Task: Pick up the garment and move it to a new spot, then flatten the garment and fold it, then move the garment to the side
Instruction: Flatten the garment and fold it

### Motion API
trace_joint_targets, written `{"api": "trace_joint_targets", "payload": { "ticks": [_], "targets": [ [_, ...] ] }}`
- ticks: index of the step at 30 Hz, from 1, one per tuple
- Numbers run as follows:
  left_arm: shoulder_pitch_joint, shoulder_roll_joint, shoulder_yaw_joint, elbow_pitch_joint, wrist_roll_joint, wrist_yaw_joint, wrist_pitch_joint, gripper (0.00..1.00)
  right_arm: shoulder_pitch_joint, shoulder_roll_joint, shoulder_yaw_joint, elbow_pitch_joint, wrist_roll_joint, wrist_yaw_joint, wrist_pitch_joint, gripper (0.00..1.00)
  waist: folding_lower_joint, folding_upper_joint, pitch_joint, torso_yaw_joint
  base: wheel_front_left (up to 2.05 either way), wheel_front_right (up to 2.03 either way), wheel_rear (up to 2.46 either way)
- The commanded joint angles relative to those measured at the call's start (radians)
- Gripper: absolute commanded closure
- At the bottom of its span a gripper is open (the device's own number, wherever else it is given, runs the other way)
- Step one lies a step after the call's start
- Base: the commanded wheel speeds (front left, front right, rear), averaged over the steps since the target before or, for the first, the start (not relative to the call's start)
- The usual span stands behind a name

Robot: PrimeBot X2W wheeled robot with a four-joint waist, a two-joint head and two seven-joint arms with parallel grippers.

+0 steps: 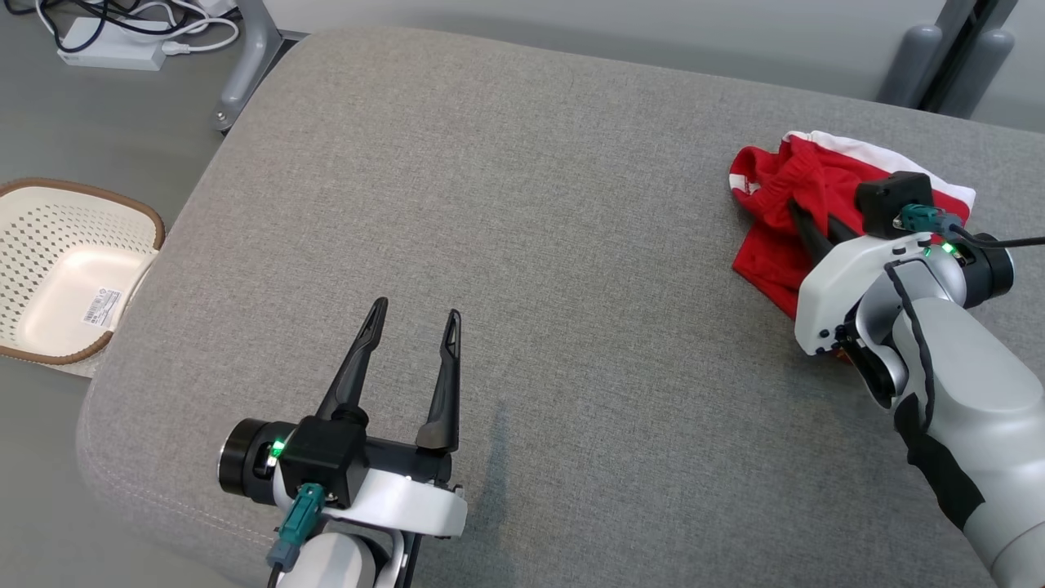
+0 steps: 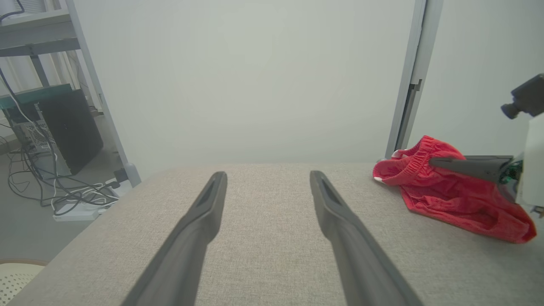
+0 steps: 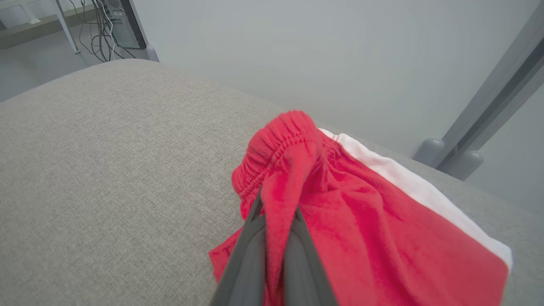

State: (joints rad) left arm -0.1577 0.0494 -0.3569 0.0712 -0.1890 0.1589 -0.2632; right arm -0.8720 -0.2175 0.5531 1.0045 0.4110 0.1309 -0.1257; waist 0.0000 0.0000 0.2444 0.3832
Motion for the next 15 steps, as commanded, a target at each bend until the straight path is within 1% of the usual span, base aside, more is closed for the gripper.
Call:
{"api": "trace_joint_targets", "payload": {
  "ticks": [1, 4, 6, 10, 11, 12, 13, 15],
  "targets": [
    [-0.021, 0.003, -0.002, -0.005, 0.002, -0.004, -0.001, 0.00, -0.008, 0.002, -0.005, 0.003, 0.016, 0.000, -0.017, 1.00, 0.0000, 0.0000, 0.002, 0.001, 0.00, 0.00, 0.00],
    [-0.021, 0.003, -0.009, -0.006, -0.001, -0.006, -0.001, 0.00, -0.004, 0.015, -0.004, 0.009, 0.048, 0.000, -0.035, 1.00, 0.0000, 0.0000, 0.006, 0.006, 0.00, 0.00, 0.00],
    [-0.021, 0.003, -0.017, -0.005, -0.005, -0.007, -0.001, 0.00, 0.006, 0.016, 0.018, 0.020, 0.050, 0.000, -0.038, 1.00, 0.0000, 0.0000, 0.012, 0.013, 0.00, 0.00, 0.00],
    [-0.024, 0.003, -0.032, -0.002, -0.012, -0.003, -0.001, 0.00, 0.026, 0.023, 0.027, 0.060, 0.082, 0.000, -0.023, 1.00, 0.0000, 0.0000, 0.020, 0.030, 0.00, 0.00, 0.00],
    [-0.024, 0.003, -0.034, -0.002, -0.014, -0.001, -0.001, 0.00, 0.029, 0.026, 0.026, 0.073, 0.094, 0.000, -0.013, 0.72, 0.0000, 0.0000, 0.021, 0.033, 0.00, 0.00, 0.00],
    [-0.023, 0.003, -0.035, -0.002, -0.015, -0.001, -0.001, 0.00, 0.035, 0.032, 0.025, 0.083, 0.108, 0.000, -0.005, 0.31, 0.0000, 0.0000, 0.021, 0.035, 0.00, 0.00, 0.00],
    [-0.021, 0.003, -0.037, -0.002, -0.017, 0.000, -0.001, 0.00, 0.039, 0.036, 0.022, 0.094, 0.122, 0.000, 0.004, 0.00, 0.0000, 0.0000, 0.022, 0.037, 0.00, 0.00, 0.00],
    [-0.018, 0.003, -0.039, 0.000, -0.017, 0.001, -0.001, 0.00, 0.045, 0.044, 0.024, 0.099, 0.149, 0.000, 0.015, 0.00, 0.0000, 0.0000, 0.022, 0.038, 0.00, 0.00, 0.00]
  ]
}}
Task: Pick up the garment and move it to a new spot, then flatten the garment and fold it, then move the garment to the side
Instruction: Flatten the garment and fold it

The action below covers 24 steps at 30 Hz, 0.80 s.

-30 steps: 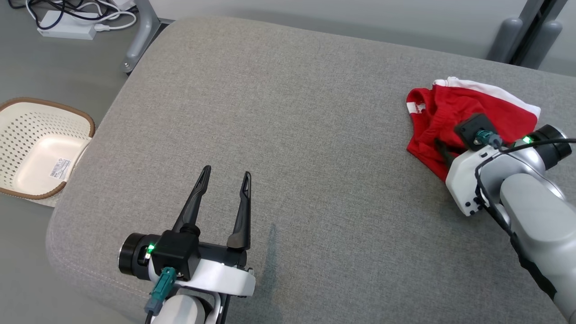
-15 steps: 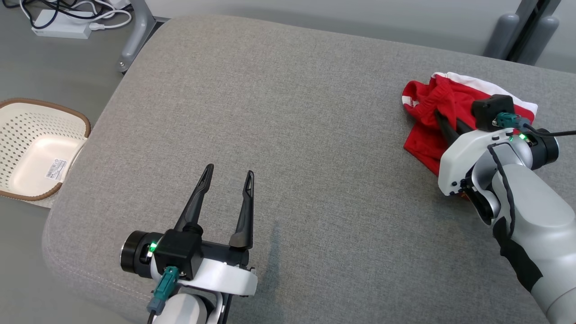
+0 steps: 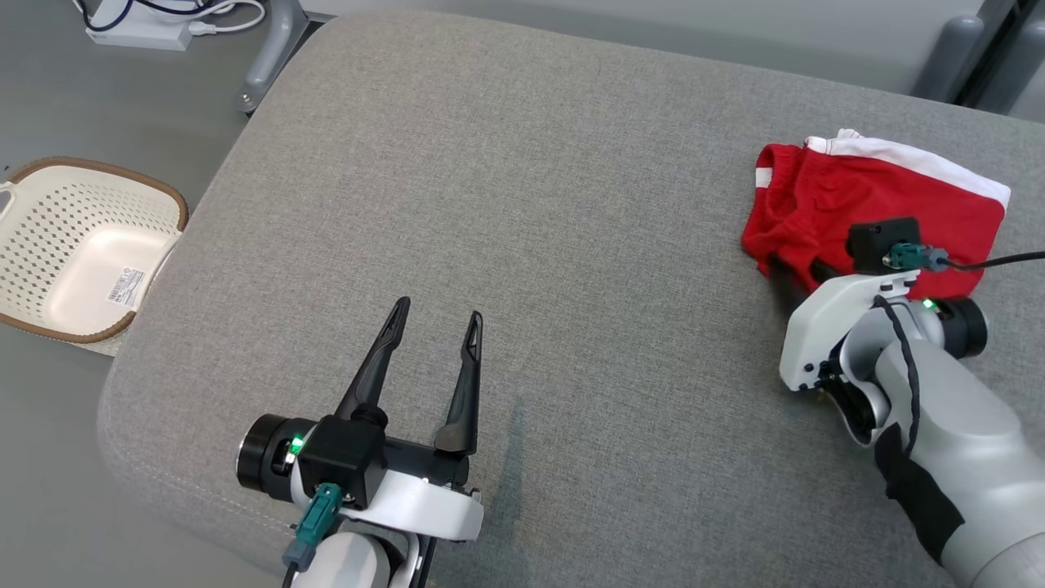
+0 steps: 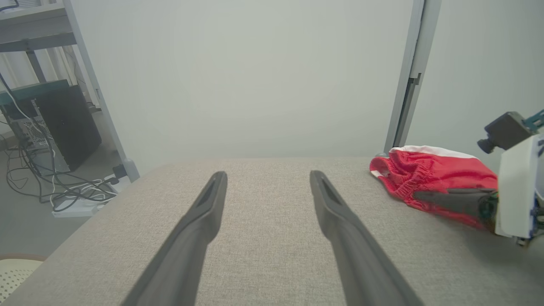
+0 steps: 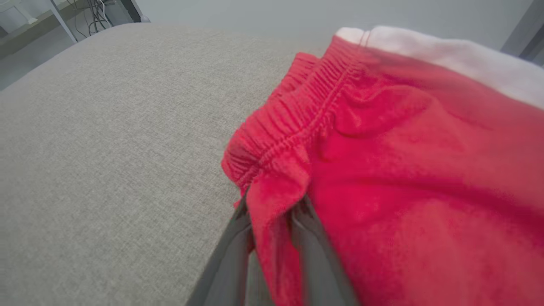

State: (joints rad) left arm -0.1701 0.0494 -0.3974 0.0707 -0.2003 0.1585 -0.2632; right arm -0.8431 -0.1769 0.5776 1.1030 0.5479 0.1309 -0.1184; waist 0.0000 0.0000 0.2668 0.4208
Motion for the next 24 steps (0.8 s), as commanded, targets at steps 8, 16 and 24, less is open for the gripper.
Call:
{"api": "trace_joint_targets", "payload": {
  "ticks": [8, 16, 24],
  "targets": [
    [-0.002, 0.003, 0.005, 0.011, 0.000, 0.002, -0.001, 0.00, 0.034, 0.001, 0.035, -0.082, 0.133, 0.000, 0.004, 0.00, 0.0000, 0.0000, -0.021, -0.028, 0.00, 0.00, 0.00],
    [0.016, 0.003, 0.048, 0.013, 0.029, -0.013, -0.001, 0.00, 0.035, -0.057, 0.101, -0.198, 0.184, 0.000, -0.049, 0.00, 0.0000, 0.0000, -0.078, -0.110, 0.00, 0.00, 0.00],
    [0.039, 0.003, 0.100, 0.006, 0.050, -0.034, -0.001, 0.00, 0.069, -0.161, 0.092, -0.296, 0.103, 0.000, -0.133, 0.00, 0.0000, 0.0000, -0.135, -0.205, 0.00, 0.00, 0.00]
  ]
}}
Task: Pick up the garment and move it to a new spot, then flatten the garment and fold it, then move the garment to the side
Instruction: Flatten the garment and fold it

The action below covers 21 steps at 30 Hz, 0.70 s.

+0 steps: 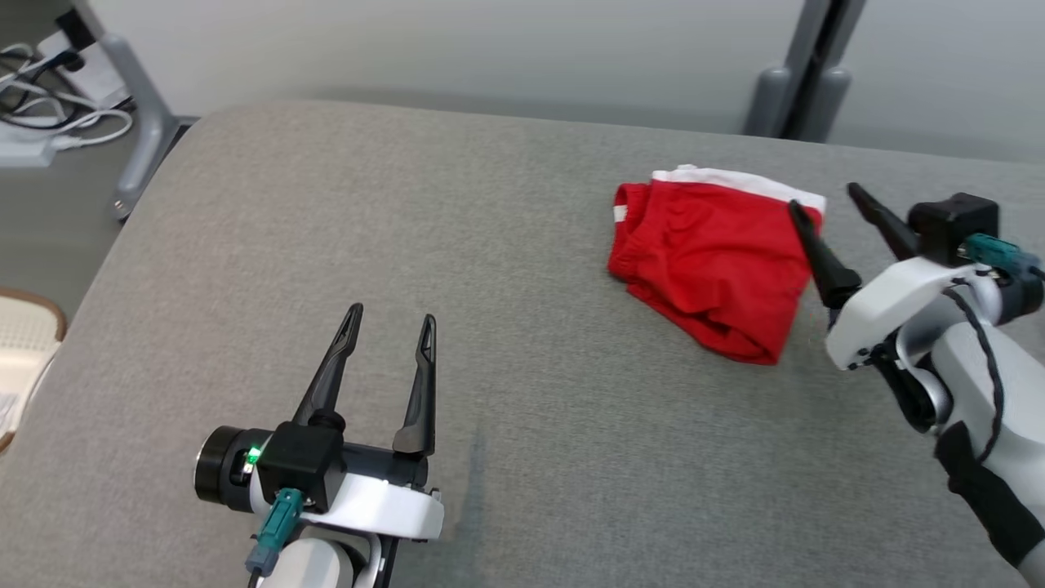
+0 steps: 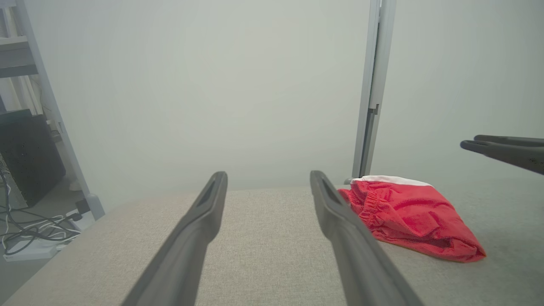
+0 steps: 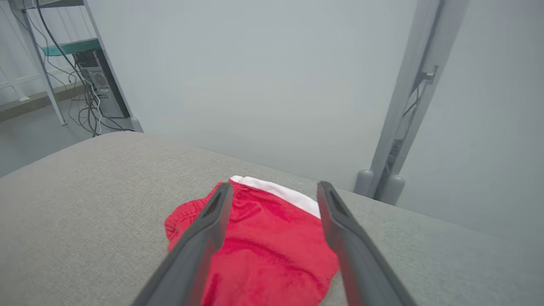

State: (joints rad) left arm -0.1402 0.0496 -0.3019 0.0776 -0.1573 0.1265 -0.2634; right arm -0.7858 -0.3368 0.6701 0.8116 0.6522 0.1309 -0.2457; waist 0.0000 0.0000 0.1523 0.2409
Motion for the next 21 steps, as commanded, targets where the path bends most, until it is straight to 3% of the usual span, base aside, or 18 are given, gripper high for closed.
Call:
{"api": "trace_joint_targets", "payload": {
  "ticks": [1, 6, 13, 21],
  "targets": [
    [0.011, 0.003, 0.012, -0.005, 0.011, -0.007, -0.001, 0.00, 0.031, -0.016, -0.044, -0.025, -0.041, 0.000, -0.017, 0.00, 0.0000, 0.0000, -0.030, -0.046, 0.00, 0.00, 0.00],
    [0.029, 0.003, 0.029, -0.015, 0.022, -0.010, -0.001, 0.00, 0.144, -0.040, -0.246, -0.193, -0.228, 0.000, -0.019, 0.00, 0.0000, 0.0000, -0.042, -0.092, 0.00, 0.00, 0.00],
    [0.043, 0.003, 0.043, -0.012, 0.032, -0.027, -0.001, 0.00, 0.396, 0.048, -0.530, -0.440, -0.434, 0.000, -0.020, 0.00, 0.0000, 0.0000, -0.049, -0.136, 0.00, 0.00, 0.00],
    [0.051, 0.003, 0.039, -0.009, 0.040, -0.036, -0.001, 0.00, 0.531, 0.129, -0.647, -0.523, -0.509, 0.000, -0.020, 0.00, 0.0000, 0.0000, -0.046, -0.146, 0.00, 0.00, 0.00]
  ]
}}
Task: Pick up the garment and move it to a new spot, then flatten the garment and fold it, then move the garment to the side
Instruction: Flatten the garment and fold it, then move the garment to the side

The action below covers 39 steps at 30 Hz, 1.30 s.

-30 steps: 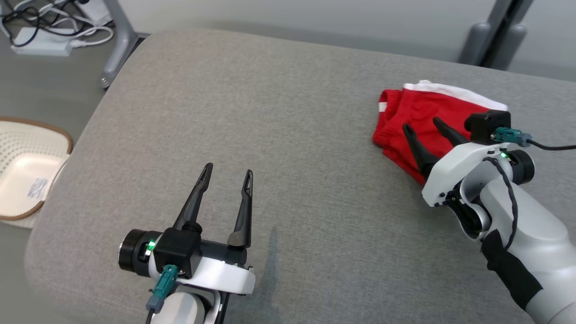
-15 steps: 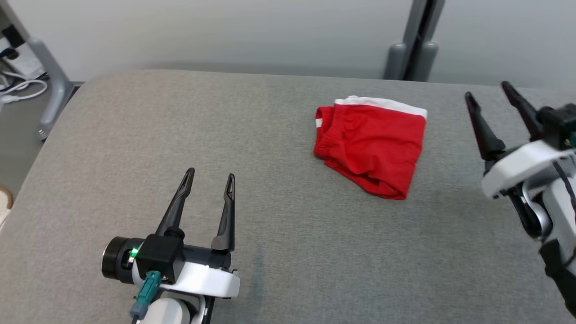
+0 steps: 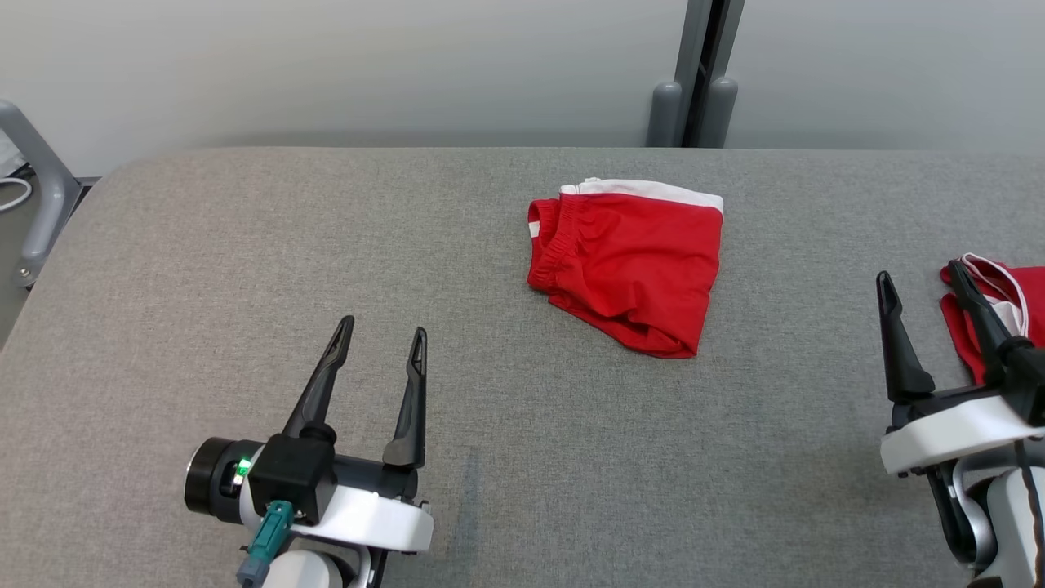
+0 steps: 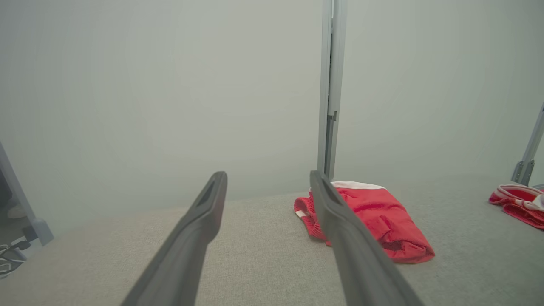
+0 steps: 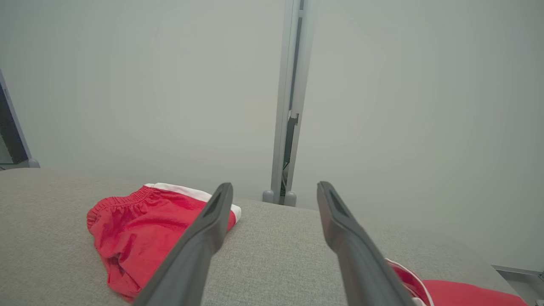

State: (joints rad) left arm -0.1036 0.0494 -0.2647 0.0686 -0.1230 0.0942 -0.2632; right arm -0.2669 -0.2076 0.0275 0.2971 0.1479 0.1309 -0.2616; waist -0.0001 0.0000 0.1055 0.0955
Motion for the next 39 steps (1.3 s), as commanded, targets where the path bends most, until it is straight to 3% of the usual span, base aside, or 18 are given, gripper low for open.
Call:
{"api": "trace_joint_targets", "payload": {
  "ticks": [1, 14, 39],
  "targets": [
    [0.016, 0.003, 0.002, 0.000, 0.007, -0.003, -0.001, 0.00, 0.019, 0.004, -0.010, -0.016, -0.013, 0.000, -0.004, 0.00, 0.0001, 0.0000, 0.001, -0.001, 0.00, 0.00, 0.00],
    [0.030, 0.003, -0.023, 0.008, 0.009, 0.009, -0.001, 0.00, 0.094, 0.070, -0.085, -0.085, -0.064, 0.000, -0.004, 0.00, 0.0001, 0.0000, 0.012, 0.004, 0.00, 0.00, 0.00],
    [0.019, 0.003, -0.043, 0.022, 0.009, 0.004, -0.001, 0.00, 0.094, 0.078, -0.084, -0.048, -0.064, 0.000, -0.004, 0.00, 0.0001, 0.0000, 0.015, 0.023, 0.00, 0.00, 0.00]
  ]
}}
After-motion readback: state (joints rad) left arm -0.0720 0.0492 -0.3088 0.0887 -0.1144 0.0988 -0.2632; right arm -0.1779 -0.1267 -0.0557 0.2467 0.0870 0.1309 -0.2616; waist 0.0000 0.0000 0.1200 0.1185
